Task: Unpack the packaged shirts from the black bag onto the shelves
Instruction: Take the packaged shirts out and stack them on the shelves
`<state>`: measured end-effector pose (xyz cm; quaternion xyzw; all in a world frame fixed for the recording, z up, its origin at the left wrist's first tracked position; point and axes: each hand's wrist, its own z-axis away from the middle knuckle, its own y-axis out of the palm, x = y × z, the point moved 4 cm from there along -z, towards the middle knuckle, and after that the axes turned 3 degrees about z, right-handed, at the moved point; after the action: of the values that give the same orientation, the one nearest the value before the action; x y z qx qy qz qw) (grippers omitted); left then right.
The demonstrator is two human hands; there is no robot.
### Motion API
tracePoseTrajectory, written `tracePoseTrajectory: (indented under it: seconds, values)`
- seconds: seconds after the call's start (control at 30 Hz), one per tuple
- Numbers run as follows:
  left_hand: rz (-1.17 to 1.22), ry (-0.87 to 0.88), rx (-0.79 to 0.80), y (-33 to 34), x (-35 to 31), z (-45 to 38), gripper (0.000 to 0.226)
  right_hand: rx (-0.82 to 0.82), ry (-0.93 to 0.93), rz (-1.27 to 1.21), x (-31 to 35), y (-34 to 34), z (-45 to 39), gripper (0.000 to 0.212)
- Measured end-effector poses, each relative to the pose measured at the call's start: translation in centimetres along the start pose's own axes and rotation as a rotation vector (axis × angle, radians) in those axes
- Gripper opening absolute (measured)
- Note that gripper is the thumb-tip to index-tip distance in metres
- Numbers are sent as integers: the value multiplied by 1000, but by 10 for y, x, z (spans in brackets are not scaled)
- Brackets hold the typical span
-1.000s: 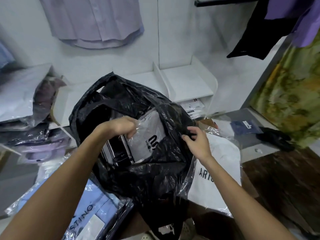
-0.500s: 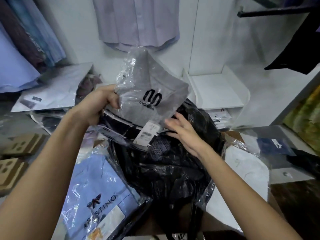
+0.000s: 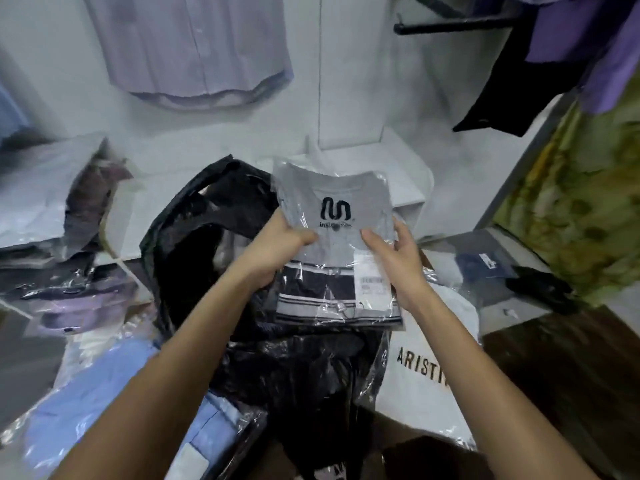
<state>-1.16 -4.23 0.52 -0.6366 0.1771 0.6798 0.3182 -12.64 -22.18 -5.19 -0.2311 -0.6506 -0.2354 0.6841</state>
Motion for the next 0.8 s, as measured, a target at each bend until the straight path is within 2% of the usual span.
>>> tracePoseTrajectory:
  seconds: [0.13, 0.27, 0.33, 0.43, 0.47, 0.5, 0.57, 0.63, 0.67, 0.73, 0.8]
  values:
    - [-93, -72, 127, 90, 35, -22, 47, -179, 195, 88, -54, -83, 14, 61]
    - [-348, -172, 303, 161, 70, -27, 72, -365, 364, 161, -97, -152, 43, 58]
    - [-479, -239, 411, 184, 92, -25, 82, -363, 457, 235, -124, -178, 56, 54]
    - [-557, -301, 553, 201, 103, -20, 65, -250, 590, 336, -160, -199, 70, 41]
    - [-556, -283, 550, 201, 98, -21, 61, -246, 608, 375, -165, -203, 74, 42]
    - [-544, -247, 528, 197, 91, -25, 58, -255, 617, 421, -165, -203, 76, 52]
    - [-487, -183, 435, 177, 71, -34, 39, -257, 604, 592, -155, -198, 76, 87]
    - [-441, -177, 326, 145, 56, -45, 14, -228, 525, 807, -140, -186, 69, 106]
    - [-461, -174, 272, 126, 51, -49, 10, -217, 467, 884, -133, -180, 63, 103]
    - [-519, -219, 191, 85, 46, -54, 20, -171, 309, 964, -117, -160, 51, 84]
    - [-700, -275, 131, 45, 48, -51, 27, -59, 174, 896, -101, -130, 39, 65]
